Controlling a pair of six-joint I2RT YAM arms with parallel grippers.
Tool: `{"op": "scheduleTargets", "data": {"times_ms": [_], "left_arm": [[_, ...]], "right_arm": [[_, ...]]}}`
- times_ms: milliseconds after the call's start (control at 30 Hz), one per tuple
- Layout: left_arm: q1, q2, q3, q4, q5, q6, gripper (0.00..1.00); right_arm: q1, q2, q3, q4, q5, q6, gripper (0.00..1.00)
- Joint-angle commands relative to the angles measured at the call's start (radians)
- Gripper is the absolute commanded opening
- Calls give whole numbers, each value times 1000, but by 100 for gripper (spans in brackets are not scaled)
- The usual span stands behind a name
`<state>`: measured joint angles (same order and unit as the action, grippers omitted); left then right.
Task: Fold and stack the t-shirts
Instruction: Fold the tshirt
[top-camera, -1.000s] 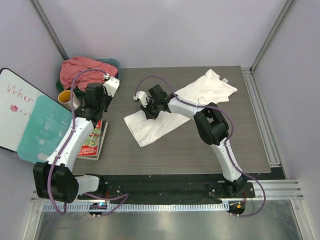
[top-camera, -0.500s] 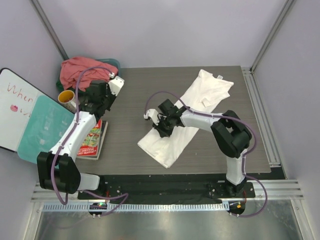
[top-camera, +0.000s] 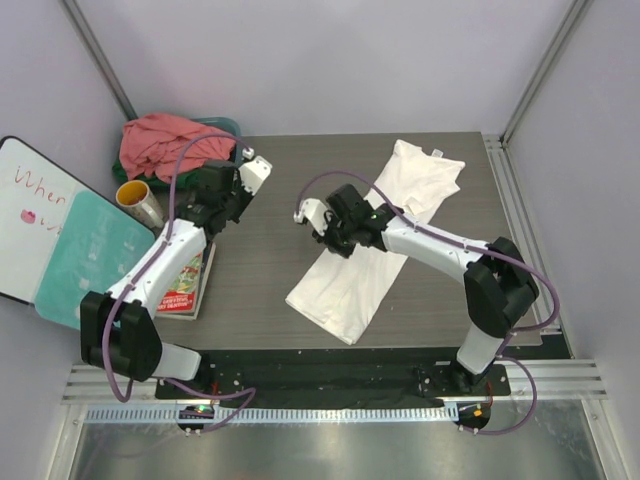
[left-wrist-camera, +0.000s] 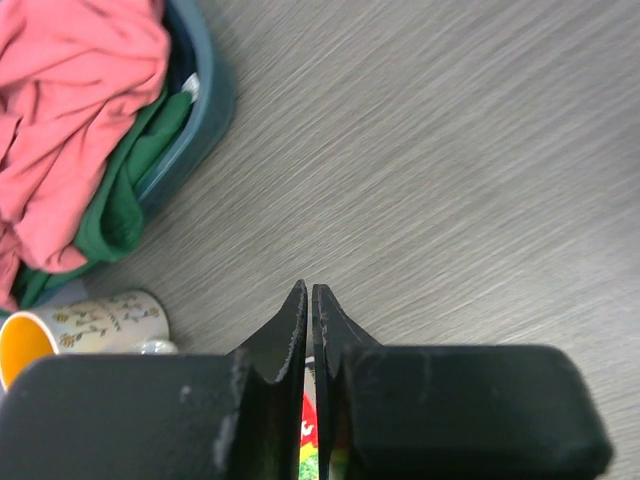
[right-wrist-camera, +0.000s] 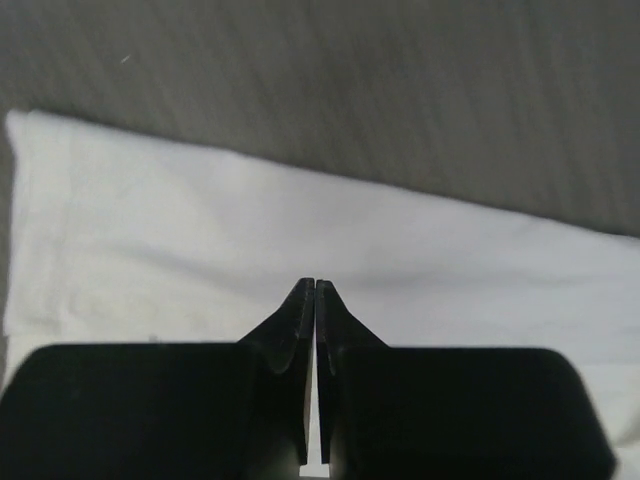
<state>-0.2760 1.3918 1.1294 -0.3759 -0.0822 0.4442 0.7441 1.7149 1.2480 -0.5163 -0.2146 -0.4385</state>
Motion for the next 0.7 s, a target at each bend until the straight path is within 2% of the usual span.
{"op": "scheduleTargets", "data": {"times_ms": [0,100,233,267,433,667], "left_arm": [[-45,12,30,5,-4,17,4],[-63,26,44,-1,-17,37,1],[-65,39,61,-5,13,97,0],[-65,41,50,2,25,115,0],[-65,68,46,68,122,160,0],[-65,213,139,91,114,136,0]], "right_arm": [[-17,-22,126,235,350,-12,1],[-87,41,140,399,542,-43,1],[-219,158,221,481,702,-19,1],[-265,181,241,486,722,-17,1],[-341,296,298,572,767,-120,1],[-448,434,422,558,793,-124,1]]}}
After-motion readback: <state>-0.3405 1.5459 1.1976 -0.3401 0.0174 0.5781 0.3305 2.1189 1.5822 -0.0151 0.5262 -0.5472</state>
